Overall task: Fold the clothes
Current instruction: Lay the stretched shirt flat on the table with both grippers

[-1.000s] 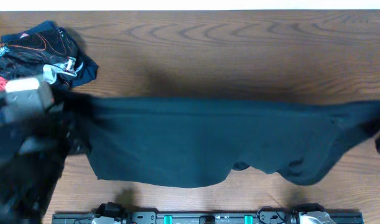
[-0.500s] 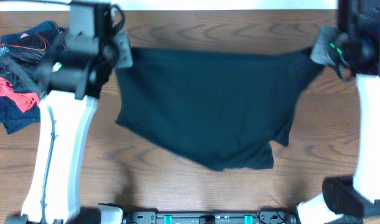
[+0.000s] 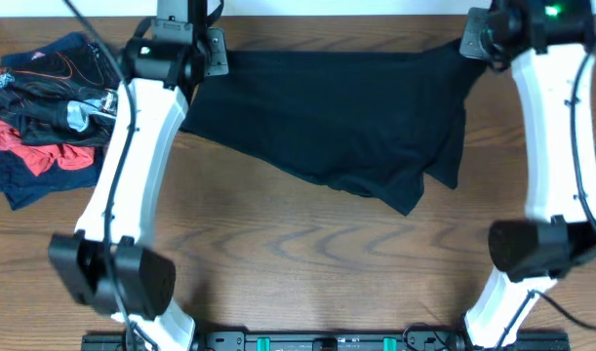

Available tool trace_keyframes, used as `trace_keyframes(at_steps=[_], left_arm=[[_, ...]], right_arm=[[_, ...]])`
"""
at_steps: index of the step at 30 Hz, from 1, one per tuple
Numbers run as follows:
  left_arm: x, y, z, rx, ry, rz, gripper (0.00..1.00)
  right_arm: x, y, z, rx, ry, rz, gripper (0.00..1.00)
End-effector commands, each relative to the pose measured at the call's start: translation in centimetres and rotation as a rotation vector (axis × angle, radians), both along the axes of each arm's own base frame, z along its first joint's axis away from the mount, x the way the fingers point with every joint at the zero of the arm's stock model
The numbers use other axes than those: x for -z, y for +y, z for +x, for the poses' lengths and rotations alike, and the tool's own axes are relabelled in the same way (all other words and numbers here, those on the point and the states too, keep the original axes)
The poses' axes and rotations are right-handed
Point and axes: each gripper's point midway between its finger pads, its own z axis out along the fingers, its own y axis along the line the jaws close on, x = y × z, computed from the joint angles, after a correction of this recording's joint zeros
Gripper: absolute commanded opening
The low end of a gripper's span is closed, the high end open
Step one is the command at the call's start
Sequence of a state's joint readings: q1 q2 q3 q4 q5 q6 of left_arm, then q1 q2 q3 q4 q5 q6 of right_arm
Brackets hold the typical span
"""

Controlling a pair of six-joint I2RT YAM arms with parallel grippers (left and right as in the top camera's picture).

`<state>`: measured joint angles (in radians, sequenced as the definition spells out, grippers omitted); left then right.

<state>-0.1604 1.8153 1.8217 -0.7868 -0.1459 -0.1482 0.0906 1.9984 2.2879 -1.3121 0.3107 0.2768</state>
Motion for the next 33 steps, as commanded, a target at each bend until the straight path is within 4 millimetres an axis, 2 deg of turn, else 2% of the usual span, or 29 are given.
trace_keyframes(at_steps=[1, 6, 9, 12, 15, 18, 25, 30, 32, 33], left_arm=[[2.7, 1.5, 1.6, -0.029, 0.038, 0.043, 0.06], [6.3, 2.2, 3.6, -0.047, 0.070, 0.047, 0.06], [8.1, 2.7, 4.6, -0.058, 0.077, 0.047, 0.06], [9.5, 3.1, 5.5, -0.064, 0.080, 0.050, 0.06], [10.3, 3.5, 6.3, -0.060, 0.068, 0.058, 0.06], [9.7, 3.4, 7.6, -0.034, 0.016, 0.076, 0.06], [5.8, 3.4, 11.3, -0.024, -0.199, 0.094, 0.06], [3.8, 3.7, 12.5, -0.050, -0.296, 0.102, 0.06], [3.6, 3.7, 12.6, -0.051, -0.306, 0.101, 0.23], [3.6, 3.7, 12.6, -0.051, -0.306, 0.101, 0.26]], right_arm=[[2.9, -0.8, 1.4, 0.006, 0.058, -0.033, 0.01], [7.1, -0.4, 2.9, -0.002, 0.131, -0.028, 0.01], [8.6, -0.1, 3.5, -0.010, 0.148, -0.014, 0.01], [9.0, 0.0, 4.1, -0.012, 0.137, -0.010, 0.01], [8.5, 0.0, 5.1, -0.009, 0.093, -0.011, 0.01], [7.7, -0.5, 6.2, 0.006, 0.034, -0.038, 0.01], [5.6, -0.8, 9.0, -0.029, -0.092, -0.092, 0.01], [4.7, -1.1, 9.9, -0.037, -0.136, -0.122, 0.01], [4.6, -1.1, 10.0, -0.039, -0.143, -0.123, 0.01], [4.6, -1.1, 10.1, -0.038, -0.147, -0.123, 0.01]])
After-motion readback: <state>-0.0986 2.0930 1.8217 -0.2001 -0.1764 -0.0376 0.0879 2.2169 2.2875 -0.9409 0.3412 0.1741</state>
